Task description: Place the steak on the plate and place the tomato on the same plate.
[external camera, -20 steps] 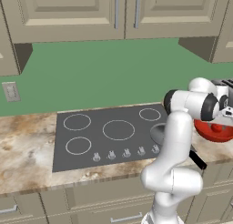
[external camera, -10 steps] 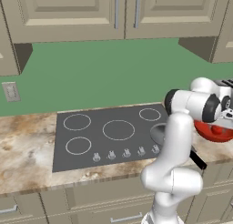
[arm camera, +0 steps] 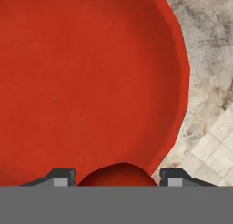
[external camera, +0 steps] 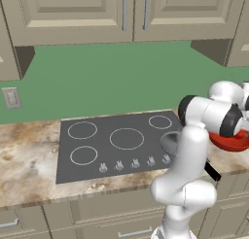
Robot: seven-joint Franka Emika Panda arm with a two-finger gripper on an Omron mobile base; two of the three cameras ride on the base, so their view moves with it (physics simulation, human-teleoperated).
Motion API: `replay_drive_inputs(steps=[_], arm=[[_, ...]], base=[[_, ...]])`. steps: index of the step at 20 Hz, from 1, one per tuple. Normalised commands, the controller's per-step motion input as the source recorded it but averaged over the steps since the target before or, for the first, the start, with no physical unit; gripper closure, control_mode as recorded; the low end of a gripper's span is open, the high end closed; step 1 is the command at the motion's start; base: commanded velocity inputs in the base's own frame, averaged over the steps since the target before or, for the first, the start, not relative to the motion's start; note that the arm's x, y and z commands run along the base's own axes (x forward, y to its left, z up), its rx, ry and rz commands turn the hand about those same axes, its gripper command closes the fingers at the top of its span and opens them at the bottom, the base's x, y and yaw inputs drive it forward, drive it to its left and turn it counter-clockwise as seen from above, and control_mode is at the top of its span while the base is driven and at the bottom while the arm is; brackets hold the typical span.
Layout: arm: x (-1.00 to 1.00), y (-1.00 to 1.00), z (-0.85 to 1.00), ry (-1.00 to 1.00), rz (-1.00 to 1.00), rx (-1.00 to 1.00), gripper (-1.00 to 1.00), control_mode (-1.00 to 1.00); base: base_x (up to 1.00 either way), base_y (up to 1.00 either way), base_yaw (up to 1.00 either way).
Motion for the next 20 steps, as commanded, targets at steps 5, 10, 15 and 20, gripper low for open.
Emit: replay_drive_inputs(steps=[5,10,15,20], arm=[[-0.28,0.55,0.21,-0.1,-0.06,0.0,1.0,-1.0],[-0.19,0.7,0.19,-0.13,-0.01,-0.01,1.0,-1.0],[-0.17,0.73,0.29,-0.06,0.0,-0.07,1.0,-1.0],[-0.03,0.79,0.33,-0.02,0.0,-0.1,1.0,-1.0]], base=[[0.0,0.0,0.0],[0.0,0.0,0.0],[0.0,0.0,0.0],[0.0,0.0,0.0]])
